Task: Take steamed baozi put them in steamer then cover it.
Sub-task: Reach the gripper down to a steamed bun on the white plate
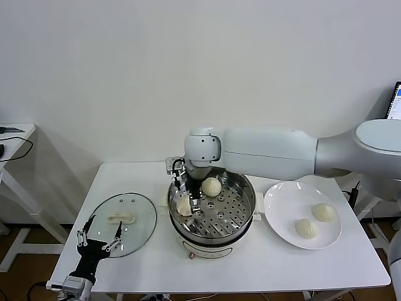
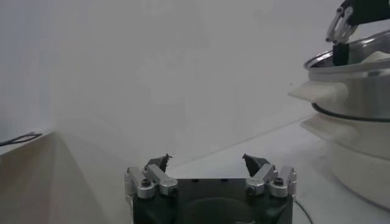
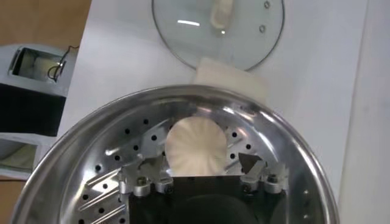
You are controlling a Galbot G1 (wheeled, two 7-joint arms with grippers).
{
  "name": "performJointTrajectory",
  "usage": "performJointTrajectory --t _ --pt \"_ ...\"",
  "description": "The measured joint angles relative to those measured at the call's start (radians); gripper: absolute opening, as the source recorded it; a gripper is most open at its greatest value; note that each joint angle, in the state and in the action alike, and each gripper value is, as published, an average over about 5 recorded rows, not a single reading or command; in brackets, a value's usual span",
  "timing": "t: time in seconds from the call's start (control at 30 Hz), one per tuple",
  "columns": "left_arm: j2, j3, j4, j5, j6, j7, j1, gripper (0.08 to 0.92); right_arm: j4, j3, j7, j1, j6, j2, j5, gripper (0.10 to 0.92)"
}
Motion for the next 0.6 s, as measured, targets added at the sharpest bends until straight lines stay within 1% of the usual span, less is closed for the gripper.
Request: performJointTrajectory --t 0.17,0.33,0.47,0.6 --pt "0.001 0.004 -0.011 0.001 0.002 -0.001 0.007 0.823 0.069 -0.007 -0.039 0.068 0.0 -0.127 -0.002 0.823" --pt "0.003 0.003 -0.021 0.001 0.005 -0.002 0.013 0.823 0.142 -0.027 -0.1 0.13 0.0 -0.295 -0.034 0.823" --pt "0.007 0.008 -0.029 0.003 0.007 -0.005 0.018 0.823 0.177 -0.033 -0.154 0.146 0.0 -0.436 -0.093 0.823" --pt "0.006 0.014 -0.033 0.006 0.008 -0.007 0.023 0.823 0.186 -0.024 -0.204 0.127 0.016 -0.565 -0.182 0.823"
